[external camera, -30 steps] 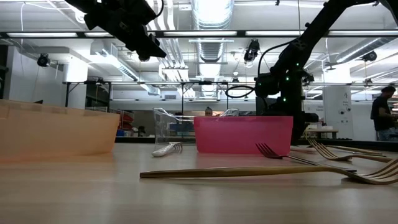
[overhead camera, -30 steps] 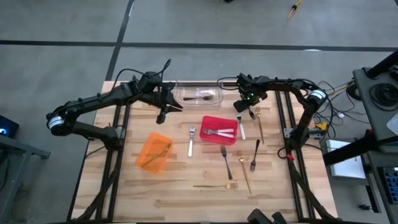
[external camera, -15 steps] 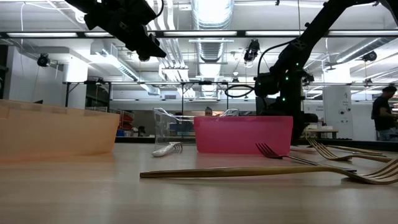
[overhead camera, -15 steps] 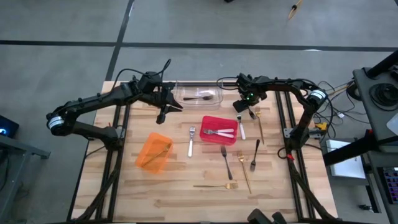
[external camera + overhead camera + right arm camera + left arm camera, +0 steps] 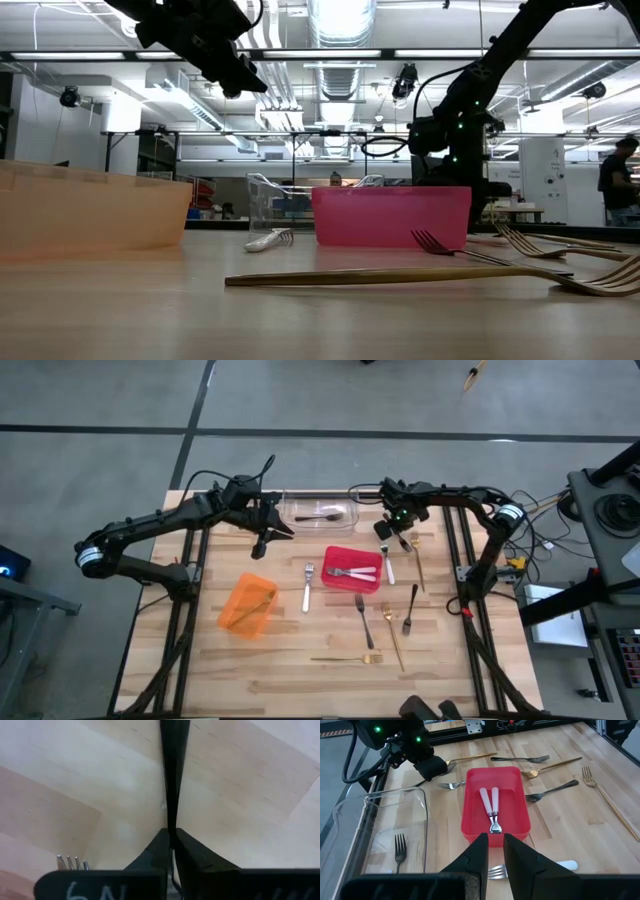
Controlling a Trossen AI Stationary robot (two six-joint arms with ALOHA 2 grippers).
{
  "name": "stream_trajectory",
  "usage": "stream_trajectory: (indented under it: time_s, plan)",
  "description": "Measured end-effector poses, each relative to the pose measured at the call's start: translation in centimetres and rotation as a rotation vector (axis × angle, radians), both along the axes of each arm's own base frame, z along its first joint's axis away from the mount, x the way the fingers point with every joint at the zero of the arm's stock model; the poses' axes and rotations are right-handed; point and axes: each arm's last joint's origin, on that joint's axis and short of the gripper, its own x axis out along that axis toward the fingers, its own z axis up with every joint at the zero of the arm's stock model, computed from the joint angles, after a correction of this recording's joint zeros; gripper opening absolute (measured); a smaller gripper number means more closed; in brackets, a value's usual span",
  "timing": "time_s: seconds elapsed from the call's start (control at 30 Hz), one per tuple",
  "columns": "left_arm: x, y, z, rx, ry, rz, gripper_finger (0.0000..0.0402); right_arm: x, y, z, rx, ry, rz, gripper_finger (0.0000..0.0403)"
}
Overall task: Sort silverware by color (type)
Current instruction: Put the black fork into the transparent bin
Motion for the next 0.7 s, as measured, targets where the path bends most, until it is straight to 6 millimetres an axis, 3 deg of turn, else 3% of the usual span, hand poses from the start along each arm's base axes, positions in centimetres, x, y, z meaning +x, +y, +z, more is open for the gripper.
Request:
stream_trajectory:
  time_s: [0.33, 0.7]
  plan:
    - [0.0, 0.0, 0.0, 0.013, -0.003, -0.008, 0.0041, 0.7, -0.8, 6.2, -0.160, -0.060, 0.039, 0.0009]
    - [-0.2, 0.0, 0.4, 0.063, -0.027, -0.027, 0.0041, 3.6, -1.7, 14.3, -0.376, -0.179, 0.156, 0.0009]
